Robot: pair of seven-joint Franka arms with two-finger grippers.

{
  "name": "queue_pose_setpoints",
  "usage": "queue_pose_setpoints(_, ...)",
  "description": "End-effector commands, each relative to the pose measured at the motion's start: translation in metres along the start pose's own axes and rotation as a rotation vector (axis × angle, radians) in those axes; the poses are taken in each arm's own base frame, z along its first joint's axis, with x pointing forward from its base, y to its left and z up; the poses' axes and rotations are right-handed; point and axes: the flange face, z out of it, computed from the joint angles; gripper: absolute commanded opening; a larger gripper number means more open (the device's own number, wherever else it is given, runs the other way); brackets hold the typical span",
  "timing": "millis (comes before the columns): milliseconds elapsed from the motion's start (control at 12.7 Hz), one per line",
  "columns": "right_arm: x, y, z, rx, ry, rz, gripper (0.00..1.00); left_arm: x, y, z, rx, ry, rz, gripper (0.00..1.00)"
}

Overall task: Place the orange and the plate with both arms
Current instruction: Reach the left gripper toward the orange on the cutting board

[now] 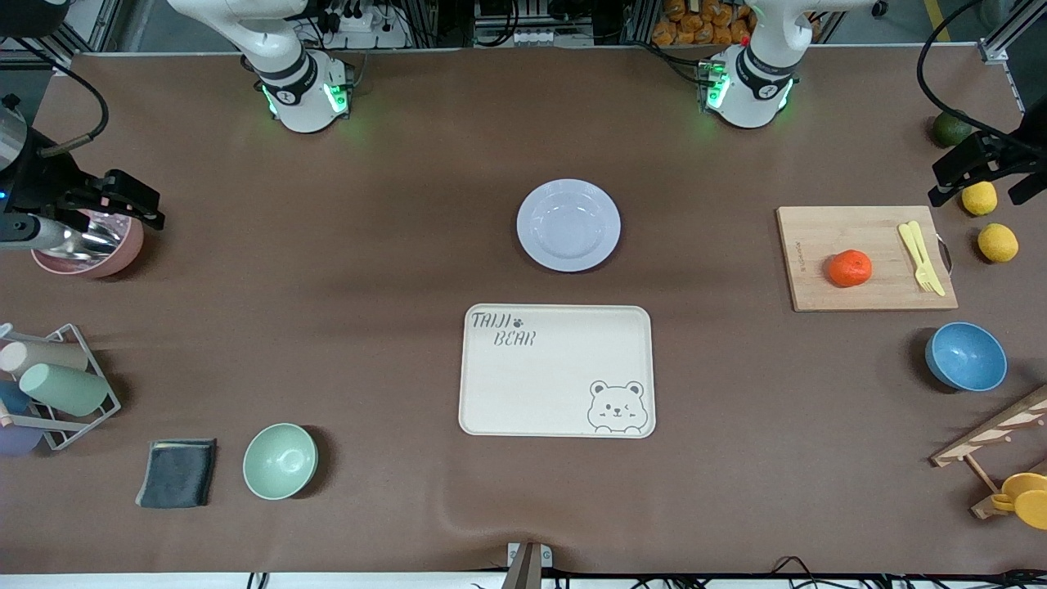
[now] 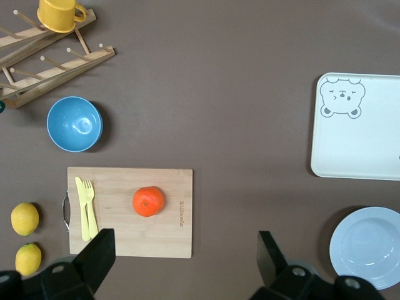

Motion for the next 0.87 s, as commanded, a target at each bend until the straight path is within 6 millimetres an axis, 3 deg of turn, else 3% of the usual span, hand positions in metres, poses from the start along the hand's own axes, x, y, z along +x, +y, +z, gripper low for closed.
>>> queue_pose_setpoints(0,-0.006,-0.001,-0.003,-0.010,0.005,0.017,1.00,0.001,0.002,0.000,-0.018,-0.008,0.011,1.00)
queue_pose_setpoints(158,-0.006,-0.003,-0.004,-0.010,0.006,0.014,1.00,0.002,0.001,-0.004,-0.009,-0.003,0.011,1.00)
queue_pose_setpoints(315,-0.005,0.000,-0.001,-0.009,-0.003,0.010,1.00,0.006,-0.004,0.005,-0.003,-0.032,0.003,1.00)
queue_pose_setpoints(394,-0.003,0.005,0.002,-0.004,-0.010,0.015,1.00,0.008,-0.009,0.019,-0.002,-0.070,0.001,1.00)
queue_pose_setpoints(473,-0.003,0.012,0.003,0.023,-0.012,0.031,1.00,0.007,-0.013,0.045,-0.009,-0.153,-0.008,1.00)
queue_pose_setpoints(788,0.006,0.014,0.022,0.043,-0.050,0.022,1.00,0.000,-0.058,0.131,-0.013,-0.214,-0.095,1.00)
